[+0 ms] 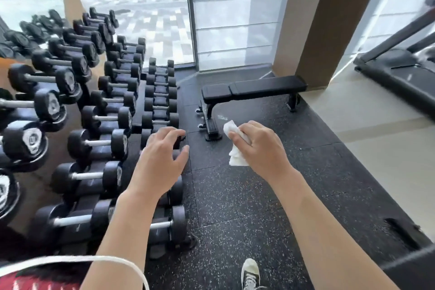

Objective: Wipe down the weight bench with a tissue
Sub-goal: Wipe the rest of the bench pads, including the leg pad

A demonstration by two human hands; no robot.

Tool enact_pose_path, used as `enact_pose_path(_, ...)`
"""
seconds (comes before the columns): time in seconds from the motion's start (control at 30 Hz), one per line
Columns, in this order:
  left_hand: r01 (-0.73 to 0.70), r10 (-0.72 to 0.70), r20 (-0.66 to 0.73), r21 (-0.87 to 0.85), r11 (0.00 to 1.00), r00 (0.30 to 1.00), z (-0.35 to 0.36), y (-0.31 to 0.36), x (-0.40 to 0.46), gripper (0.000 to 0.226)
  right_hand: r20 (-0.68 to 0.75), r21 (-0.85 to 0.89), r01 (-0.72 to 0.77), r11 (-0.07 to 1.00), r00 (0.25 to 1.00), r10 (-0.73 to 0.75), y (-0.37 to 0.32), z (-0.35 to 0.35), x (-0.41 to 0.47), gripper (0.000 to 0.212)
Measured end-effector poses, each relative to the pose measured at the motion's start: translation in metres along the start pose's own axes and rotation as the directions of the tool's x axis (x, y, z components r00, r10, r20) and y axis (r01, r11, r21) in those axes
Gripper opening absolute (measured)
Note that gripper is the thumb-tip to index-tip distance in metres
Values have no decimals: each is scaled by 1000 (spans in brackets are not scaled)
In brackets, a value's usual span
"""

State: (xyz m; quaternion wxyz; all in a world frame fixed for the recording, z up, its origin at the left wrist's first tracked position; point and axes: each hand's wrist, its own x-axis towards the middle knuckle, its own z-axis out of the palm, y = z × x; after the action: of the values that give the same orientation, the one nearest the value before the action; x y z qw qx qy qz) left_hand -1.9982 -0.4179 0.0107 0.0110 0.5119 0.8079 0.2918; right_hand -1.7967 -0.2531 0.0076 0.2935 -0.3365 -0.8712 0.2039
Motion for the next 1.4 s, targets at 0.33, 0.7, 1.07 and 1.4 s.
enact_pose_path(0.33, -53, 51, 66, 26, 998, 997, 84, 82, 141, 42, -42, -4, -91, 996, 995, 90, 139, -56, 93, 36)
enact_pose_path(0.7, -98, 83, 124, 118, 988, 989, 138, 128, 238, 47, -102, 15, -202, 979, 974, 203, 228, -81, 141, 39)
enact_pose_path(1.07, -121, 87, 171, 195, 973, 981, 204, 114, 364, 62, -108, -43, -260, 965, 961, 254, 293, -61, 249, 42)
enact_pose_path(1.4, -84, 83, 125, 2, 996, 989, 254, 72, 531, 53, -58, -193, -214, 958, 977, 206, 332, -30, 414, 37)
